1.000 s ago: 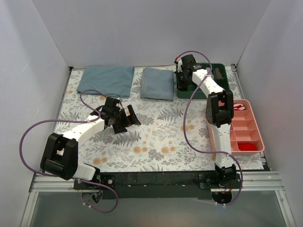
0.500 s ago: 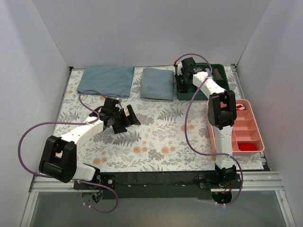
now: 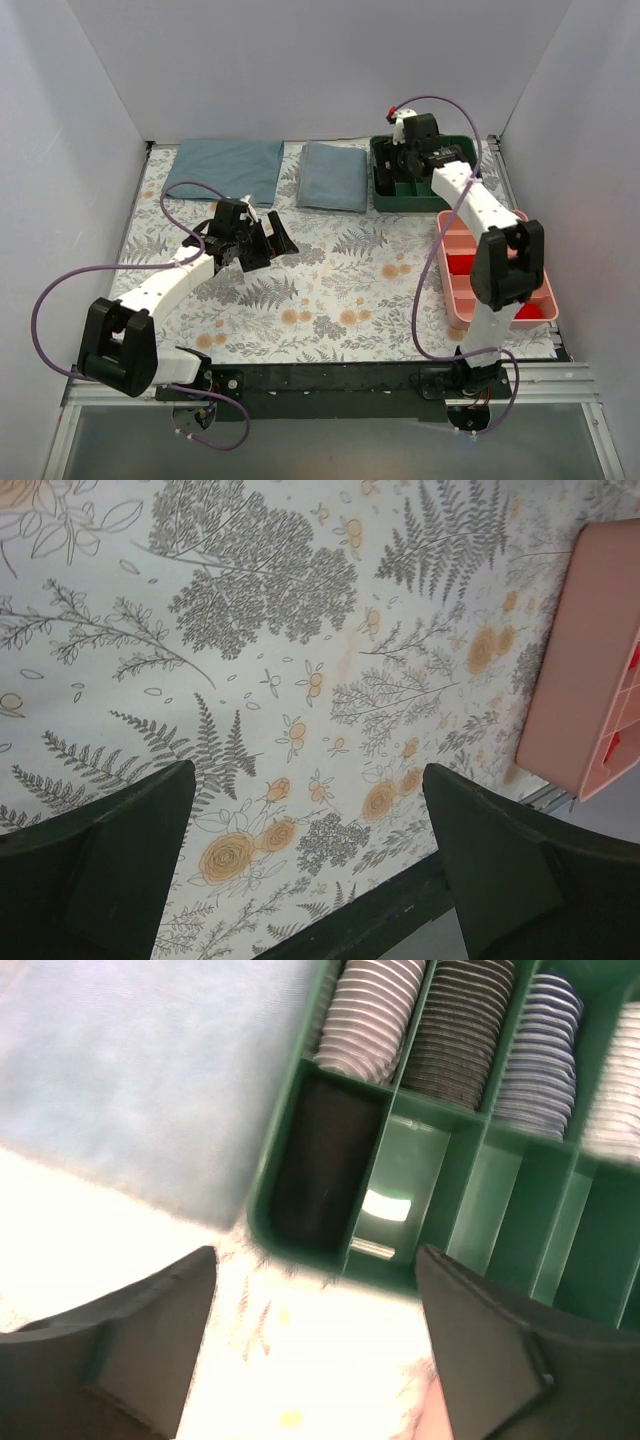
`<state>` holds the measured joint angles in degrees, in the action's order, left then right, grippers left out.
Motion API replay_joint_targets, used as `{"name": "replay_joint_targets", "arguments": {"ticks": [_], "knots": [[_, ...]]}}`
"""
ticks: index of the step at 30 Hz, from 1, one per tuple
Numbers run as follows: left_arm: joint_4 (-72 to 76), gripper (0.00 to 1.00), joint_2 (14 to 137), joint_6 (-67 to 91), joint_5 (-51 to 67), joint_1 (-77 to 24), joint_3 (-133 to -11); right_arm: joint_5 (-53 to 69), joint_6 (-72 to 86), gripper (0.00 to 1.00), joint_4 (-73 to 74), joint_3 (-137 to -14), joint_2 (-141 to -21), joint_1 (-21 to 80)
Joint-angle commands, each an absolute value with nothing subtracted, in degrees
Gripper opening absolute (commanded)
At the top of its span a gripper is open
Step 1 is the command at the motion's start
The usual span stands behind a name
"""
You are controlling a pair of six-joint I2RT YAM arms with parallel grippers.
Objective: Roll the underwear
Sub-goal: Move the storage box to the corner of the board, then reset both arms
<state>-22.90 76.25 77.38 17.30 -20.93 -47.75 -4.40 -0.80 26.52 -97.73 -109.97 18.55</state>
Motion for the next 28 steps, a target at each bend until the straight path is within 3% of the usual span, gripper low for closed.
{"name": "replay_joint_targets", "arguments": {"ticks": [1, 9, 16, 28], "knots": [[-20.0, 0.98, 68.7, 75.2, 15.5, -20.7, -50.1, -1.8, 1.6, 0.93, 19.1, -87.6, -98.5, 18.6], [-20.0, 0.98, 64.6, 74.7, 12.7, -20.7, -51.4, -3.3, 6.1, 0.99, 15.6, -62.5, -78.1, 20.8], [-19.5, 0.98, 61.9, 75.3, 13.9, -20.7, -50.1, -3.3, 13.6, 0.99, 17.0, -48.3, -63.7, 21.8], [-19.7, 0.98, 54.2, 75.7, 16.3, -20.7, -45.4, -11.9, 19.6, 0.99, 31.5, -47.7, -51.7, 21.9]]}}
